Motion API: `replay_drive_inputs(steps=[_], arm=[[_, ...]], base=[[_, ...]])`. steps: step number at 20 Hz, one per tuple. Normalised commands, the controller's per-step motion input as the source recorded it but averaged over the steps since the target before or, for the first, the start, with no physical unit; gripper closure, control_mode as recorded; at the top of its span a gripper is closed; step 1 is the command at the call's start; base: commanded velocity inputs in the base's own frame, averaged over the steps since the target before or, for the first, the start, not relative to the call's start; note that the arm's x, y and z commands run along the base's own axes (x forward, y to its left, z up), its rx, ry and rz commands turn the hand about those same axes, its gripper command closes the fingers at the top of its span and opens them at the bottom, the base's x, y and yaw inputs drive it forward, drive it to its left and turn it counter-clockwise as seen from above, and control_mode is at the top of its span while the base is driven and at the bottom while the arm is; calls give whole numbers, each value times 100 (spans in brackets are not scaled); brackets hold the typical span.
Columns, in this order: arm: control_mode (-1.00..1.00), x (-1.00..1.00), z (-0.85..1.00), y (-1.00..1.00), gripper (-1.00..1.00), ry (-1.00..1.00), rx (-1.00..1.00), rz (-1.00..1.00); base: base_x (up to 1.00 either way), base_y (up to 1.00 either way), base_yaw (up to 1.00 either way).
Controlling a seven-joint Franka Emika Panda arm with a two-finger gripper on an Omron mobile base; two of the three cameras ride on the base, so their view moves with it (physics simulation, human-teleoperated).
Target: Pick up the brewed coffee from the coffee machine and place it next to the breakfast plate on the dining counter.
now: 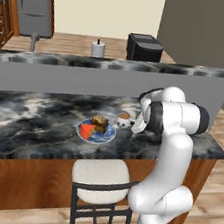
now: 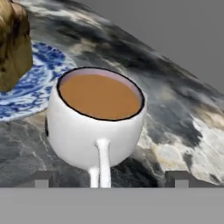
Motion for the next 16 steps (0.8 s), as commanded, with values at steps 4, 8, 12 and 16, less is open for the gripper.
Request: replay_drive_inputs(steps=[4, 8, 12, 16], arm=[[-100, -41, 64, 48, -100, -7, -15, 0], [-100, -52, 57, 8, -100, -9, -9, 0], [-100, -70, 57, -10, -100, -15, -2, 0], [-100, -87, 87, -22, -100, -17, 0, 0]], base=[[0, 0, 0], [0, 0, 0], [0, 0, 0], [0, 0, 0]])
